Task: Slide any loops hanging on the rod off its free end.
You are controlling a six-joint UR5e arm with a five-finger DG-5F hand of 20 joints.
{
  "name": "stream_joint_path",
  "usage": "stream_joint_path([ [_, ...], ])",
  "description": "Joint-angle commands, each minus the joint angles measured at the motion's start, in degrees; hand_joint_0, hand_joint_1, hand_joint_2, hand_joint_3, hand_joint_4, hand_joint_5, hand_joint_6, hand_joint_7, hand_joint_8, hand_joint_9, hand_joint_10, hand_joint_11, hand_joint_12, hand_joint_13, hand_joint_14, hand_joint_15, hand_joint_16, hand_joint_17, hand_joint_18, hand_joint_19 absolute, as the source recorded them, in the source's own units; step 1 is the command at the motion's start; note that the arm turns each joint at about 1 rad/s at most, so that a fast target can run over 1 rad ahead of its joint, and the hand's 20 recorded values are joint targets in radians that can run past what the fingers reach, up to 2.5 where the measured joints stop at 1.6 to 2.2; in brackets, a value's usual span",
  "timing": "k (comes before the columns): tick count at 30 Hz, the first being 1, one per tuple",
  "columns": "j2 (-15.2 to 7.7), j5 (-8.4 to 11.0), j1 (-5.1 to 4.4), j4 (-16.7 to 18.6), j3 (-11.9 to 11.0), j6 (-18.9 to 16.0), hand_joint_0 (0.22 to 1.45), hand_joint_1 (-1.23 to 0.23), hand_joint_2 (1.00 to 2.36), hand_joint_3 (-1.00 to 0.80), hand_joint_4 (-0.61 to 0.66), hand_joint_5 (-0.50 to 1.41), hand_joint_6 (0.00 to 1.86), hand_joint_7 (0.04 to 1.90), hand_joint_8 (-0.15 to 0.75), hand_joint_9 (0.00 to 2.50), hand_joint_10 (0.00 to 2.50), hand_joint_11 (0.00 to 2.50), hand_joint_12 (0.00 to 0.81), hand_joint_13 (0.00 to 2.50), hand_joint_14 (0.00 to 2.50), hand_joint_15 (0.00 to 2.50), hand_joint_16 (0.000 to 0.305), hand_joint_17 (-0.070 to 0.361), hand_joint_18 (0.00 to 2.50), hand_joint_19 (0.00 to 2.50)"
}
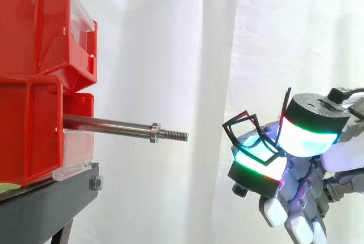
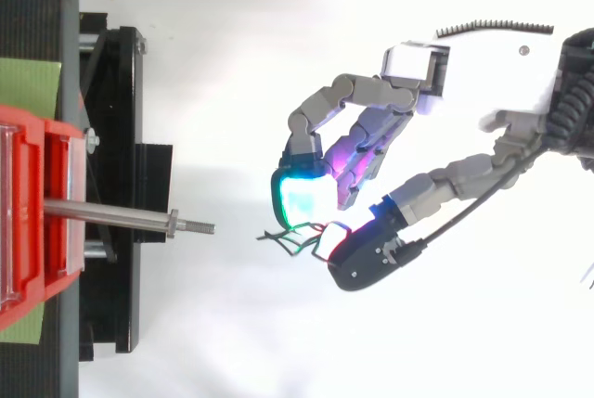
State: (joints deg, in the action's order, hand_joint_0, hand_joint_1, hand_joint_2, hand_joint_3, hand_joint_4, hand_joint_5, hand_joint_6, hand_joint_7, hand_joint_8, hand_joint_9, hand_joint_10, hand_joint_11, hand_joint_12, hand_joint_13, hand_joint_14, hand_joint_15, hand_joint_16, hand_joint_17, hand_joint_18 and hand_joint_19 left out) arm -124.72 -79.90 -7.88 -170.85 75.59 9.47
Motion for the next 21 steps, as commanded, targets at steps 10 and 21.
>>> stream_joint_path([
  [10,0.0,0.27,0.05,-0.9,0.0,-0.8,0.59,-0.60,1.00,-0.46,0.06,-0.15,0.90,1.13,0.322,1.01,0.01,0.36,0.314,1.09,0.01,0.28,0.047,0.105,1.07,0.41],
  [21,0.0,0.71,-0.03,-0.9,0.0,-1.0,0.58,-0.63,1.02,-0.30,0.09,-0.14,0.87,1.18,0.332,1.06,0.01,0.36,0.320,1.10,0.01,0.28,0.047,0.106,1.07,0.42],
])
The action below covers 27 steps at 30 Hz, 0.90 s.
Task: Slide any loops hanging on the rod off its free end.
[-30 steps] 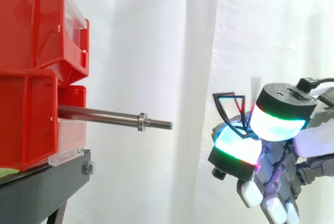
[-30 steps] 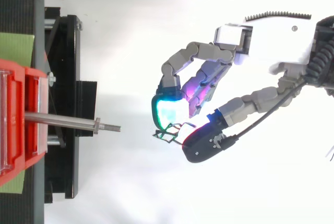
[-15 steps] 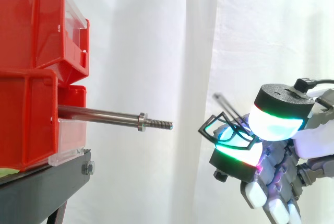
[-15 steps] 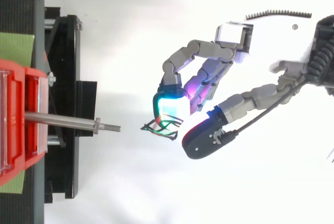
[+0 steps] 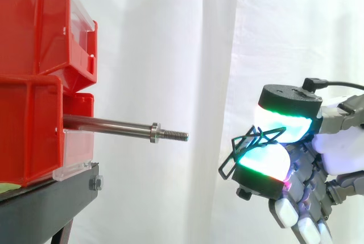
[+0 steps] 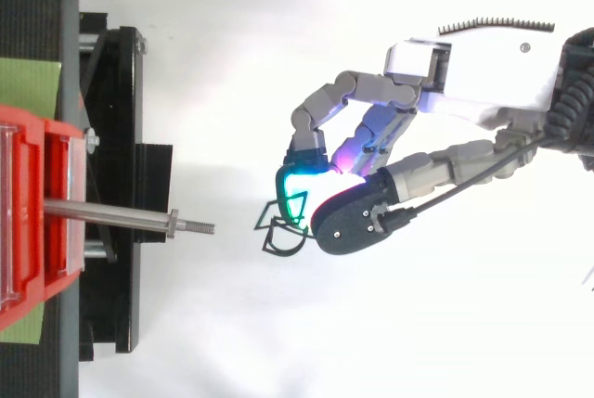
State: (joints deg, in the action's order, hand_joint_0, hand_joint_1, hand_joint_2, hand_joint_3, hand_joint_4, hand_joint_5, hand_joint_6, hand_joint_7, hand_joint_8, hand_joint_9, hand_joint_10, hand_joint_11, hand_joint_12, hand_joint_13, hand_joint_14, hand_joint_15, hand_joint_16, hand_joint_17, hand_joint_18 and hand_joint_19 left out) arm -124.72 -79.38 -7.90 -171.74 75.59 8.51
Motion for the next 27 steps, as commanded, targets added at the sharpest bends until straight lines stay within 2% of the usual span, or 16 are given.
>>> stream_joint_path([
  [1,0.0,0.19,-0.01,0.0,0.0,-0.1,0.58,-0.68,1.02,-0.25,0.10,-0.15,0.87,1.19,0.336,1.05,0.01,0.37,0.322,1.10,0.01,0.28,0.047,0.106,1.07,0.42],
  [8,0.0,0.19,-0.01,-0.2,0.0,0.0,0.61,-0.76,1.03,-0.15,0.01,-0.16,0.91,1.21,0.332,1.02,0.01,0.38,0.314,1.08,0.01,0.28,0.046,0.104,1.06,0.41],
  [13,0.0,0.19,-0.01,-0.2,0.0,0.0,0.66,-0.80,1.02,-0.22,-0.05,-0.18,0.93,1.15,0.319,0.98,0.01,0.39,0.310,1.07,0.01,0.28,0.046,0.103,1.05,0.40],
  [19,0.0,0.19,-0.01,-0.2,0.0,-0.9,0.71,-0.83,1.01,-0.38,-0.05,-0.19,0.93,1.12,0.315,0.98,0.02,0.40,0.302,1.07,0.01,0.28,0.045,0.101,1.05,0.38],
  [27,0.0,0.19,-0.01,-0.4,0.0,-1.6,0.70,-0.83,1.01,-0.41,-0.05,-0.19,0.93,1.09,0.303,0.98,0.01,0.40,0.304,1.08,0.01,0.28,0.044,0.099,1.05,0.39],
])
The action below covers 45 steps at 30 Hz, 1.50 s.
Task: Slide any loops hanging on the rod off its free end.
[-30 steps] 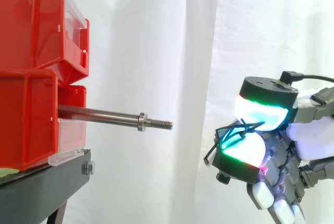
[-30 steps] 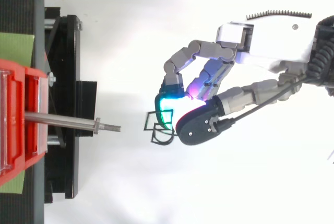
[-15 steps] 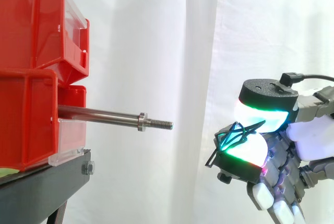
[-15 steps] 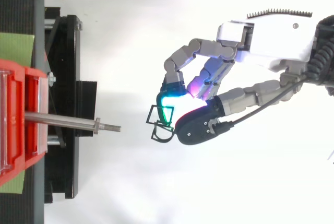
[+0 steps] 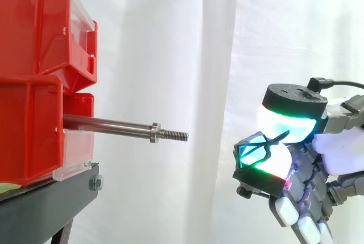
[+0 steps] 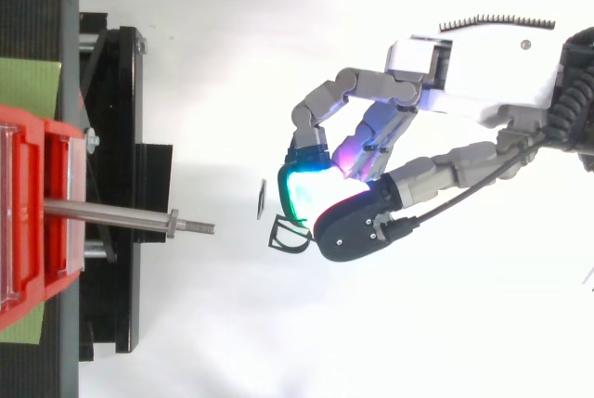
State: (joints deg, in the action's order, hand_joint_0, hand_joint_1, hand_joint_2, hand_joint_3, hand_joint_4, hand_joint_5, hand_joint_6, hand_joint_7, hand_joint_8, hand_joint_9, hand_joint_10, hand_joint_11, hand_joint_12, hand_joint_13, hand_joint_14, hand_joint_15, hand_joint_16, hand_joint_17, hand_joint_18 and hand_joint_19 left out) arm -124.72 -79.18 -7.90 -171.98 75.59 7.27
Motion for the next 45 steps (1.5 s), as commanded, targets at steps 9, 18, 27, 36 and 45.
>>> stream_joint_path([
  [9,0.0,-0.01,0.08,-0.8,0.0,-1.6,0.72,-0.84,1.01,-0.43,-0.08,-0.19,0.93,1.10,0.300,1.00,0.01,0.41,0.298,1.09,0.01,0.29,0.044,0.098,1.06,0.39],
  [18,0.0,-0.01,-0.10,-2.7,0.0,-10.8,0.69,-0.79,1.01,-0.41,-0.06,-0.19,0.92,1.16,0.305,1.07,0.02,0.49,0.306,1.12,0.01,0.29,0.044,0.099,1.07,0.39],
  [27,0.0,-0.01,-0.71,-6.2,0.0,-21.6,0.68,-0.78,1.01,-0.42,-0.04,-0.19,0.93,1.15,0.305,1.12,0.02,0.58,0.307,1.13,0.01,0.30,0.044,0.099,1.08,0.40],
  [36,0.0,-0.01,-0.89,-8.0,-0.1,-27.3,0.65,-0.73,1.00,-0.48,0.03,-0.19,0.92,1.10,0.313,1.13,0.02,0.60,0.309,1.14,0.01,0.31,0.044,0.099,1.08,0.41],
  [45,0.0,-0.01,-0.98,-8.6,0.0,-27.8,0.62,-0.68,1.00,-0.49,0.07,-0.19,0.92,1.10,0.316,1.14,0.02,0.60,0.311,1.14,0.01,0.32,0.045,0.101,1.07,0.41],
])
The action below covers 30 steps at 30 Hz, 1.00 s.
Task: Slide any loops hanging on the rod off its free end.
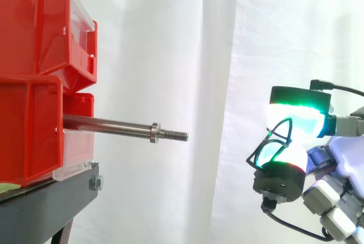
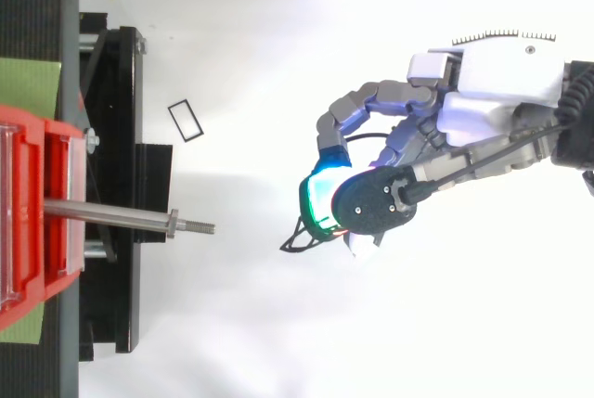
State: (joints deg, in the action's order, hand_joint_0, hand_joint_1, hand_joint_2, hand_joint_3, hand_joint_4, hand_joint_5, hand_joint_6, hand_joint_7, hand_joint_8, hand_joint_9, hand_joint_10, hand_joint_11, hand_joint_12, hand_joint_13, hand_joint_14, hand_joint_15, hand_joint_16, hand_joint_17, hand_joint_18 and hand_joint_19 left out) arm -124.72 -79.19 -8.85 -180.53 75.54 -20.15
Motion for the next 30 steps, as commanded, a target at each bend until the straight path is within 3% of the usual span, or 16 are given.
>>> stream_joint_path([
  [1,0.0,0.00,-0.11,-0.1,0.0,-0.5,0.62,-0.67,1.00,-0.49,0.07,-0.19,0.92,1.09,0.321,1.14,0.02,0.60,0.310,1.14,0.01,0.32,0.045,0.100,1.08,0.41],
  [8,0.0,0.00,-0.46,-0.4,0.0,-3.2,0.61,-0.65,1.00,-0.50,0.09,-0.19,0.92,1.07,0.318,1.14,0.02,0.59,0.313,1.15,0.01,0.32,0.045,0.101,1.08,0.41],
  [16,0.0,0.00,-0.64,-1.2,0.0,-3.7,0.60,-0.64,1.00,-0.50,0.09,-0.19,0.91,1.07,0.323,1.14,0.02,0.59,0.311,1.14,0.01,0.32,0.045,0.102,1.08,0.41],
  [30,0.0,-0.09,-0.73,-1.2,0.0,-3.5,0.60,-0.67,1.02,-0.26,0.05,-0.17,0.92,1.13,0.332,1.18,0.02,0.59,0.306,1.14,0.01,0.31,0.046,0.103,1.07,0.43],
])
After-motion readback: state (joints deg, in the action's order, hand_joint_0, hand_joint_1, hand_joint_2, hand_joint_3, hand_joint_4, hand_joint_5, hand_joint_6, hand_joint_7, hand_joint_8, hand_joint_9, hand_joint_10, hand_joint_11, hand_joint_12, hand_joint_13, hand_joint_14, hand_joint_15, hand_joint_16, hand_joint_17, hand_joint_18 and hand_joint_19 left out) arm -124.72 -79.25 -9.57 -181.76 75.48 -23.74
